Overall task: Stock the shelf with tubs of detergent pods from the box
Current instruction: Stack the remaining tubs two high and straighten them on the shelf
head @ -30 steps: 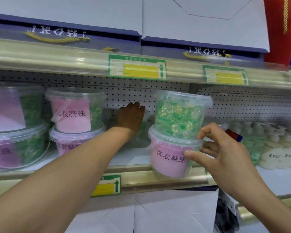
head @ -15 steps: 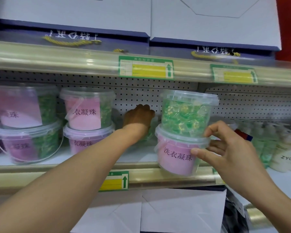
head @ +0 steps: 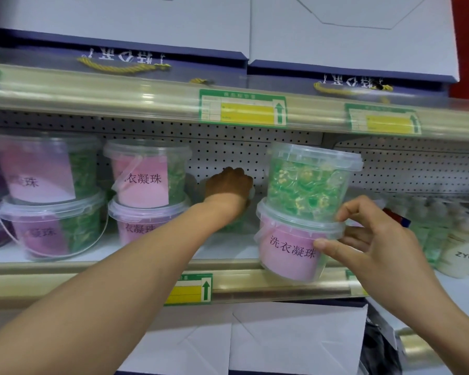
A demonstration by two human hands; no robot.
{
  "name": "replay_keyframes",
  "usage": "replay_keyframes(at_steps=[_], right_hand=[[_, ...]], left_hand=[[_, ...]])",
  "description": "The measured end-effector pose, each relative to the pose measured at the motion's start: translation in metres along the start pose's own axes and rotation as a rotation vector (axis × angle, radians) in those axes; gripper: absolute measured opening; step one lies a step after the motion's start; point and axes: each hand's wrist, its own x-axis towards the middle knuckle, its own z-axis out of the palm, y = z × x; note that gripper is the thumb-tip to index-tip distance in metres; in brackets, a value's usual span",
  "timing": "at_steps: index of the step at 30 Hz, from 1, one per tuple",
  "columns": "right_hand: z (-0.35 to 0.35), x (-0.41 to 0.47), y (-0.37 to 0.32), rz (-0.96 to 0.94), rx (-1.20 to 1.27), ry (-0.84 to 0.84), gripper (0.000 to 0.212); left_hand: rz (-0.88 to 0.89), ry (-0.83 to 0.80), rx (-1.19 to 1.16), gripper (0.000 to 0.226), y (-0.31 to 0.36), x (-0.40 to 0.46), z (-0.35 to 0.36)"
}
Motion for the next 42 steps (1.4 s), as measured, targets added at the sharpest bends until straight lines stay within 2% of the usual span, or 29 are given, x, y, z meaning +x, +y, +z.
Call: replay_keyframes(at_steps=[3,7,10,15,18,22,26,29,31,37,42], right_hand=[[-0.001,0.000,0.000,0.003,-0.013,0.004,0.037],[-0.001,-0.003,-0.001,0.004,-0.009,0.011,0.035],[0.000,-0.003,-0.002,0.016,-0.010,0.017,0.035],[0.001,-0.002,-0.002,0.021,-0.003,0.016,0.038],[0.001,-0.001,-0.001,0.017,-0.018,0.021,0.040],[0.003,0.000,-0.001,0.000,-0.029,0.025,0.035],[0.004,0.001,-0.001,-0.013,-0.049,0.035,0.035],[0.005,0.001,0.000,-0.019,-0.057,0.040,0.035],[0.004,0.001,0.000,-0.020,-0.059,0.041,0.035],[0.004,0.002,0.000,-0.006,-0.058,0.031,0.035],[0.004,0.002,0.003,-0.008,-0.041,0.033,0.036]], left_hand=[[0.016,0.000,0.047,0.038,-0.004,-0.003,-0.004],[-0.008,-0.009,0.057,0.049,-0.019,-0.014,-0.016],[0.029,0.019,-0.048,0.054,-0.021,-0.016,-0.012],[0.151,0.060,-0.195,0.022,-0.002,-0.009,-0.007],[0.150,0.054,-0.087,0.018,-0.009,-0.012,-0.011],[0.113,0.040,0.102,0.036,-0.026,-0.018,-0.017],[0.079,0.009,0.053,0.051,-0.029,-0.020,-0.013],[0.094,0.022,-0.036,0.038,-0.021,-0.015,-0.005],[0.101,0.047,0.016,0.029,-0.017,-0.011,-0.005],[0.042,0.007,0.209,0.037,-0.026,-0.010,-0.011],[0.053,-0.004,0.126,0.029,-0.020,-0.006,-0.010]])
